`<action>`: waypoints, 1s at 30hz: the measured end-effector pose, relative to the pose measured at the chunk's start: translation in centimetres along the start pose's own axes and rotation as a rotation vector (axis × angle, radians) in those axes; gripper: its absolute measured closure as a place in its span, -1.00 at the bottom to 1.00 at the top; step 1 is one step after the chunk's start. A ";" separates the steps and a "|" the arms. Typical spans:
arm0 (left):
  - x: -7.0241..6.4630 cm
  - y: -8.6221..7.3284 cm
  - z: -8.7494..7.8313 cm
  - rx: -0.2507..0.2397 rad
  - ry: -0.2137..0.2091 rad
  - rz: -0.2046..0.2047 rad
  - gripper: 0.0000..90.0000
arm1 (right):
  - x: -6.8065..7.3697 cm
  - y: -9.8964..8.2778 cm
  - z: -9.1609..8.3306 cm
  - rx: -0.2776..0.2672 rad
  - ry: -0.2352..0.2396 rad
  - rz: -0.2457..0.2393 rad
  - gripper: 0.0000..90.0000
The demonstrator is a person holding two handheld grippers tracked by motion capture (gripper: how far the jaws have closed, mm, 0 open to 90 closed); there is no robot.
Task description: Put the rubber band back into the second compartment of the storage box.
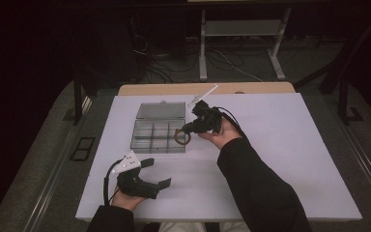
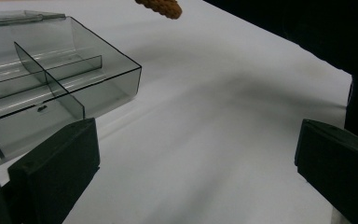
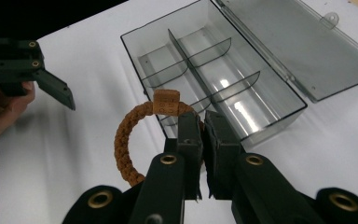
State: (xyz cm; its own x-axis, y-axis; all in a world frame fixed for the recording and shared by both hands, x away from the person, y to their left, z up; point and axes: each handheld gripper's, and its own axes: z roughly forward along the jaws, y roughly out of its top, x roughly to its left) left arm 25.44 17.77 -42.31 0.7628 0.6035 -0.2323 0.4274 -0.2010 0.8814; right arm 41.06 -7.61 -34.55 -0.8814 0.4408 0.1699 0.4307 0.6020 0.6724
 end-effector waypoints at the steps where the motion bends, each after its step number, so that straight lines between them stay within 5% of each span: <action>1: 0.0 0.0 0.0 -0.004 -0.001 -0.004 -1.00 | 0.0 0.2 0.1 0.000 0.000 -0.004 0.86; 30: 0.2 0.0 -0.2 -0.018 0.002 -0.014 -1.00 | -1.8 2.4 5.1 -0.016 0.004 0.032 0.86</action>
State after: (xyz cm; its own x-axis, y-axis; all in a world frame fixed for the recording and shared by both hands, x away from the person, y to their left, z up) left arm 25.52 17.99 -42.25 0.7561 0.6073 -0.2437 0.4289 -0.1786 0.8855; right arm 44.63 -3.57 -36.93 -0.8679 0.4572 0.1941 0.4556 0.5772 0.6777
